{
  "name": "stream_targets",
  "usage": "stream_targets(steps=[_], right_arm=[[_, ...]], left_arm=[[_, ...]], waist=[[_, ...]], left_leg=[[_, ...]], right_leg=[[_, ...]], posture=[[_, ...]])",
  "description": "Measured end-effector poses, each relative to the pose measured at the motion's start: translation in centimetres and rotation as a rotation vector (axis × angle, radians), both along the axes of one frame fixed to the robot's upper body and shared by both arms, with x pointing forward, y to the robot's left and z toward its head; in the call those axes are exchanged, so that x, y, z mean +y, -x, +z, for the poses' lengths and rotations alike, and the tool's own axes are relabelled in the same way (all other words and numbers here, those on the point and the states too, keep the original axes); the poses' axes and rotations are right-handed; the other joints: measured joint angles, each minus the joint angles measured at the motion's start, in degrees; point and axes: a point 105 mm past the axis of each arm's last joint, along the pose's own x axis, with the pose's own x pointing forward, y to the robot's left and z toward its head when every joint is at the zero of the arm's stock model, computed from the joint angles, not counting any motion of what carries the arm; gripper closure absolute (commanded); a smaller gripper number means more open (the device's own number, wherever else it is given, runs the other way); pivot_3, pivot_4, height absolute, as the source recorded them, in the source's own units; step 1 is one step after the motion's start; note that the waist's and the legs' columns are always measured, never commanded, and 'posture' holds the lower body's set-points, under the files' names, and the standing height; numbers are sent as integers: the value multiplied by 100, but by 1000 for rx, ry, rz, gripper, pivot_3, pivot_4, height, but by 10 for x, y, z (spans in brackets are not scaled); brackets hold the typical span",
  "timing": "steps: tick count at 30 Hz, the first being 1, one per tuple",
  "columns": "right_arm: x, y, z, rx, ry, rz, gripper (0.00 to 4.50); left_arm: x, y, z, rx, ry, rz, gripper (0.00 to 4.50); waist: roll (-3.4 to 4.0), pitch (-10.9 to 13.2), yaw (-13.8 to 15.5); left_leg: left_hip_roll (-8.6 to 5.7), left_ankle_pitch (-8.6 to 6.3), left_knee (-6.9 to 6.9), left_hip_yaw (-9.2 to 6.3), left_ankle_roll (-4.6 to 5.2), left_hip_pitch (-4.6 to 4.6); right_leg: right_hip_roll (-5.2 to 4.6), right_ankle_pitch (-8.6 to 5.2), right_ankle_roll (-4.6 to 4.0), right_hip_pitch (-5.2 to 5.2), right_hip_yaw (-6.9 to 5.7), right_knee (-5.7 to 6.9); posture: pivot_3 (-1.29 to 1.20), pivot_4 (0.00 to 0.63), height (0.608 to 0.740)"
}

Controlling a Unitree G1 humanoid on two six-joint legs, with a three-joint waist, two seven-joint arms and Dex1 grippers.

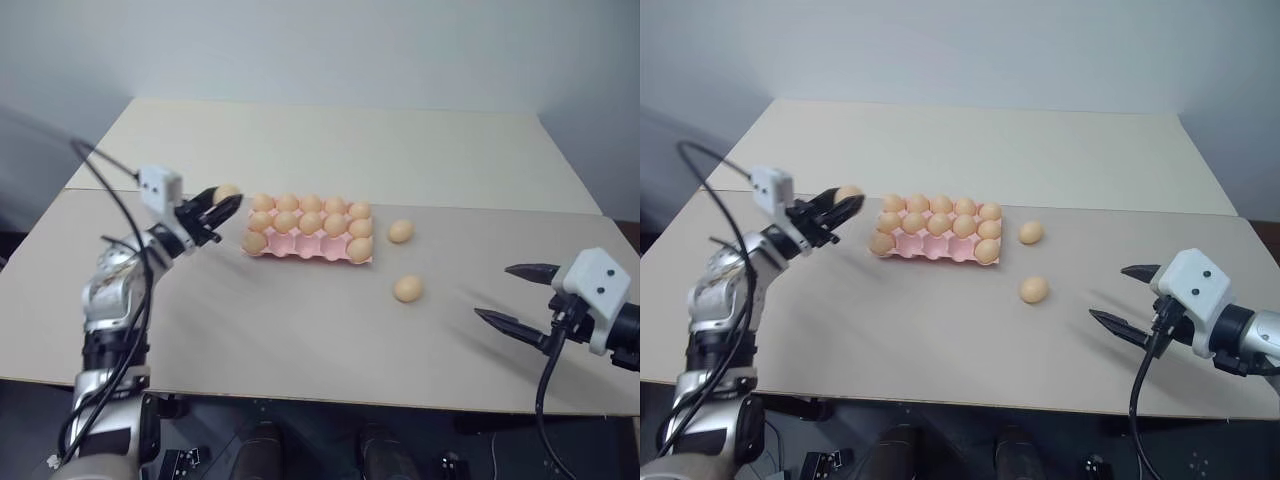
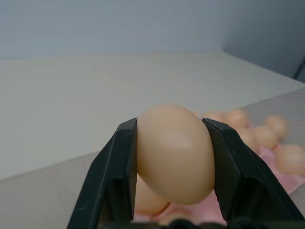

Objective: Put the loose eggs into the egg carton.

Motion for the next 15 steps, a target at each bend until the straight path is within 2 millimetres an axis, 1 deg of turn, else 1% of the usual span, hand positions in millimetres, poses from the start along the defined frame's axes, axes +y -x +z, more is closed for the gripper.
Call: stream_targets(steps=[2, 7, 9, 15], right_arm=[[-1, 3, -3, 6, -7, -20, 0], [-6, 12, -5, 5, -12, -68, 0], [-5, 14, -6, 3, -12, -69, 0], [-4, 15, -3, -8, -6, -68, 0]], left_arm=[[-8, -6, -3, 15, -37, -38, 2452], [-7, -10, -27, 107, -71, -88, 2452], [-6, -10, -32, 116, -82, -101, 2452], [-9, -7, -35, 115, -95, -143, 2452]], waist=[[1, 0, -37], [1, -1, -99], [1, -1, -94], [1, -1, -58]], left_leg=[[0, 0, -1, 1, 1, 2], [1, 0, -1, -3, 1, 2], [1, 0, -1, -4, 1, 1], [1, 0, -1, -3, 1, 0]], right_leg=[[2, 0, 0, 0, 2, 0], [4, 0, 0, -1, 1, 3], [4, 0, 0, -1, 1, 2], [3, 0, 0, -1, 1, 1]], posture=[[0, 150, 740], [0, 150, 740], [0, 150, 740], [0, 150, 740]])
